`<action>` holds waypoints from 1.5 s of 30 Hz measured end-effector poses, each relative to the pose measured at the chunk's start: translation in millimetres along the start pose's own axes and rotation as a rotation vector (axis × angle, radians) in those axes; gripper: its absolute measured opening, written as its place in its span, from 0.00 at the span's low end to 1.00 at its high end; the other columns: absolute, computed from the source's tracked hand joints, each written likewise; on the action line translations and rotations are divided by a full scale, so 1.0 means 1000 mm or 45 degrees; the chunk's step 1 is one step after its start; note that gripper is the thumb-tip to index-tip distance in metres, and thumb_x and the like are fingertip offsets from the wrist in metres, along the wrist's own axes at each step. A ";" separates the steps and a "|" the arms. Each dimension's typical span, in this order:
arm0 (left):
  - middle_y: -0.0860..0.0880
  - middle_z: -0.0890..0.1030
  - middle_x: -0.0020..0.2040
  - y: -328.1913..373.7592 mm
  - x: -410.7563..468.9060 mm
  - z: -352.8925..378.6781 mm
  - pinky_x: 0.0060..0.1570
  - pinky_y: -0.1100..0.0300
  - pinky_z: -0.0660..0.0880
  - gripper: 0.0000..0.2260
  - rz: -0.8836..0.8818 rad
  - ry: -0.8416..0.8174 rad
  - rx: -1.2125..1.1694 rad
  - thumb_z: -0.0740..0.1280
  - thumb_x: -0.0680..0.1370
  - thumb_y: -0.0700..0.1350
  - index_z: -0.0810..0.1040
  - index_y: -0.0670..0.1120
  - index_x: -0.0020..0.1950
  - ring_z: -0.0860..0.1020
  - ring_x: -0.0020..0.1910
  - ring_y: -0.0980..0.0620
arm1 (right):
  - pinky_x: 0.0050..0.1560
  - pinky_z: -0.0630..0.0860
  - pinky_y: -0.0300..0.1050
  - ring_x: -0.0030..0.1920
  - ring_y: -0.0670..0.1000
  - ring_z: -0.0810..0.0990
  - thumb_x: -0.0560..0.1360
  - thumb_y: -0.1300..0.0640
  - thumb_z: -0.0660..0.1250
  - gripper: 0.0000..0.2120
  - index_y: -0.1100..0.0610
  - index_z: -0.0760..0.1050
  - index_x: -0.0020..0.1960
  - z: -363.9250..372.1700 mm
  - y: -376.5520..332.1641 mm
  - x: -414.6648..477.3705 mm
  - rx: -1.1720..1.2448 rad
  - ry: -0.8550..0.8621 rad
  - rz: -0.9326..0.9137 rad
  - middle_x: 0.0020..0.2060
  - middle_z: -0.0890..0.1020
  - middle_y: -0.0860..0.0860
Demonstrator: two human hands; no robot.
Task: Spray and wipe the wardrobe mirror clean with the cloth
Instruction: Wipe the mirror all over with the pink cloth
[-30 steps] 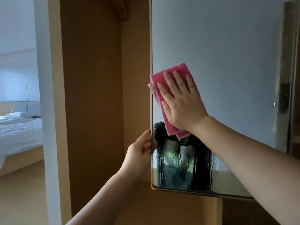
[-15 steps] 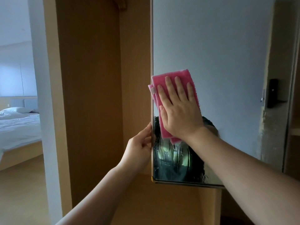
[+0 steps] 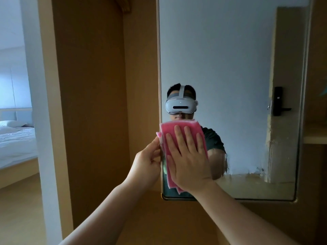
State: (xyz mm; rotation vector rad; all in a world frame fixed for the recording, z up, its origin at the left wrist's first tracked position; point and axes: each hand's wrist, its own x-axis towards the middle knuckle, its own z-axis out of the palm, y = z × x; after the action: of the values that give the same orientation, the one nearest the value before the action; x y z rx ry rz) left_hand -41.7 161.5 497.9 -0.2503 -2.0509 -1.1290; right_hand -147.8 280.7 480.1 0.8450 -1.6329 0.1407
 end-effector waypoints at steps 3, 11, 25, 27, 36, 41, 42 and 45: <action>0.54 0.82 0.55 0.003 0.000 0.000 0.53 0.54 0.79 0.30 -0.013 -0.015 0.009 0.57 0.76 0.27 0.67 0.52 0.73 0.80 0.55 0.55 | 0.76 0.47 0.62 0.78 0.61 0.48 0.82 0.43 0.50 0.30 0.56 0.52 0.80 0.001 0.002 -0.008 0.002 -0.003 -0.035 0.78 0.55 0.58; 0.60 0.80 0.56 0.005 0.001 0.001 0.52 0.62 0.78 0.30 0.019 -0.085 0.036 0.58 0.70 0.42 0.65 0.63 0.70 0.79 0.56 0.59 | 0.76 0.45 0.61 0.78 0.61 0.47 0.83 0.46 0.46 0.27 0.54 0.52 0.79 -0.009 0.032 0.006 -0.009 -0.022 -0.181 0.78 0.53 0.57; 0.46 0.78 0.49 -0.010 0.009 0.006 0.53 0.63 0.76 0.32 0.023 -0.051 0.162 0.56 0.69 0.37 0.63 0.74 0.60 0.78 0.52 0.47 | 0.75 0.50 0.64 0.76 0.64 0.57 0.79 0.47 0.53 0.27 0.56 0.62 0.76 -0.036 0.102 0.069 -0.103 0.038 -0.035 0.75 0.63 0.60; 0.46 0.78 0.49 -0.011 0.010 0.007 0.55 0.58 0.76 0.29 -0.001 -0.051 0.190 0.55 0.69 0.36 0.65 0.67 0.60 0.78 0.51 0.47 | 0.75 0.50 0.64 0.76 0.64 0.57 0.80 0.48 0.53 0.27 0.56 0.62 0.76 -0.035 0.101 0.067 -0.105 0.036 -0.028 0.76 0.62 0.60; 0.43 0.79 0.52 -0.009 0.009 0.010 0.52 0.75 0.72 0.40 -0.004 0.021 0.187 0.55 0.72 0.28 0.63 0.77 0.59 0.79 0.52 0.57 | 0.75 0.51 0.63 0.76 0.64 0.57 0.80 0.48 0.53 0.27 0.57 0.60 0.77 -0.031 0.099 0.056 -0.102 0.073 0.003 0.76 0.62 0.60; 0.50 0.80 0.56 -0.006 0.007 0.013 0.60 0.68 0.72 0.30 -0.139 0.014 0.175 0.56 0.76 0.28 0.59 0.48 0.76 0.78 0.55 0.65 | 0.76 0.46 0.61 0.77 0.63 0.54 0.82 0.47 0.48 0.27 0.56 0.56 0.78 -0.023 0.096 0.029 -0.081 0.060 0.053 0.77 0.60 0.60; 0.51 0.80 0.56 -0.004 0.007 0.013 0.58 0.70 0.72 0.30 -0.154 0.018 0.177 0.56 0.76 0.28 0.58 0.47 0.76 0.78 0.55 0.66 | 0.76 0.45 0.61 0.77 0.63 0.53 0.82 0.46 0.47 0.27 0.56 0.54 0.79 -0.021 0.096 0.021 -0.075 0.050 0.058 0.77 0.58 0.60; 0.52 0.79 0.57 -0.001 0.008 0.012 0.61 0.63 0.73 0.29 -0.168 0.019 0.187 0.57 0.77 0.29 0.59 0.46 0.76 0.78 0.57 0.62 | 0.76 0.44 0.62 0.78 0.61 0.47 0.82 0.46 0.46 0.28 0.54 0.49 0.79 -0.013 0.095 -0.009 -0.048 0.016 0.066 0.78 0.53 0.58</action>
State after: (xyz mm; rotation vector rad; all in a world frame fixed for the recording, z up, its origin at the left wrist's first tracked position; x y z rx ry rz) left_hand -53.7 168.7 498.9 -0.0341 -2.1507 -1.0475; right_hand -193.2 360.7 508.9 0.7717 -1.6411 0.1507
